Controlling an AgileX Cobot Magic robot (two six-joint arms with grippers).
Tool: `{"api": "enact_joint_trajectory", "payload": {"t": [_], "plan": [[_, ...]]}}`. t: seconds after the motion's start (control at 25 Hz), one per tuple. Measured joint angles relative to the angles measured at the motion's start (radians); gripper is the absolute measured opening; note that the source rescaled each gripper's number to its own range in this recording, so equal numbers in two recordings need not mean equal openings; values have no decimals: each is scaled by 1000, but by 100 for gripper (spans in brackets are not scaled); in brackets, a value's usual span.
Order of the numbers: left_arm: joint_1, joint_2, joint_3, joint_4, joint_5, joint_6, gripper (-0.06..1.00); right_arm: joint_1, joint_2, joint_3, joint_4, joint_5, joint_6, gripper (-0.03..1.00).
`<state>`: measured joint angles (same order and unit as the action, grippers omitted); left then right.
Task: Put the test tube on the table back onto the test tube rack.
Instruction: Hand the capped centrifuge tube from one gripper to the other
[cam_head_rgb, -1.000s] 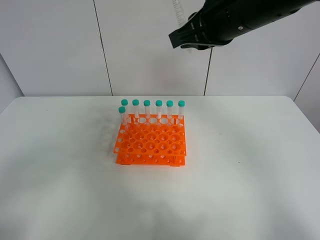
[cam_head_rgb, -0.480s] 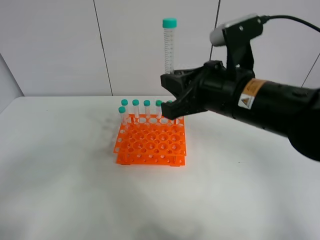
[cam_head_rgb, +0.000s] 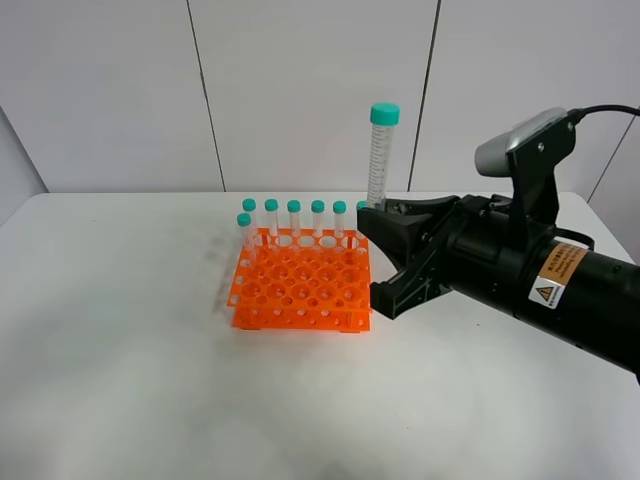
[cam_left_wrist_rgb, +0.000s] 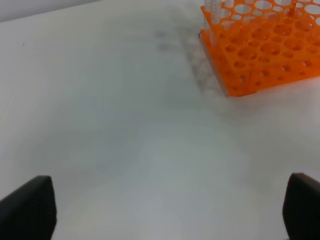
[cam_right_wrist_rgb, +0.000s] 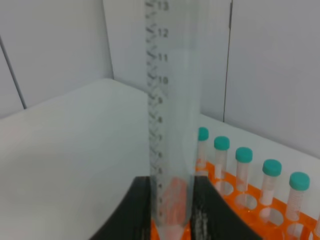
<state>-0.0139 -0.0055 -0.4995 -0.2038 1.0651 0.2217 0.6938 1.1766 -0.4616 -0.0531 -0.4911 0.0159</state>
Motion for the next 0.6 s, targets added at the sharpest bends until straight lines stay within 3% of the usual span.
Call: {"api": "enact_joint_trajectory", "payload": {"t": [0.4,0.48,0.6], "plan": [[-2,0,0,0,0,4,100,-44,0,3,8,-1,-21,3],[-35,0,0,0,0,4,100,-44,0,3,8,-1,-22,3],[-165,0,0,0,0,16,100,-44,0,3,8,-1,-22,3]]}}
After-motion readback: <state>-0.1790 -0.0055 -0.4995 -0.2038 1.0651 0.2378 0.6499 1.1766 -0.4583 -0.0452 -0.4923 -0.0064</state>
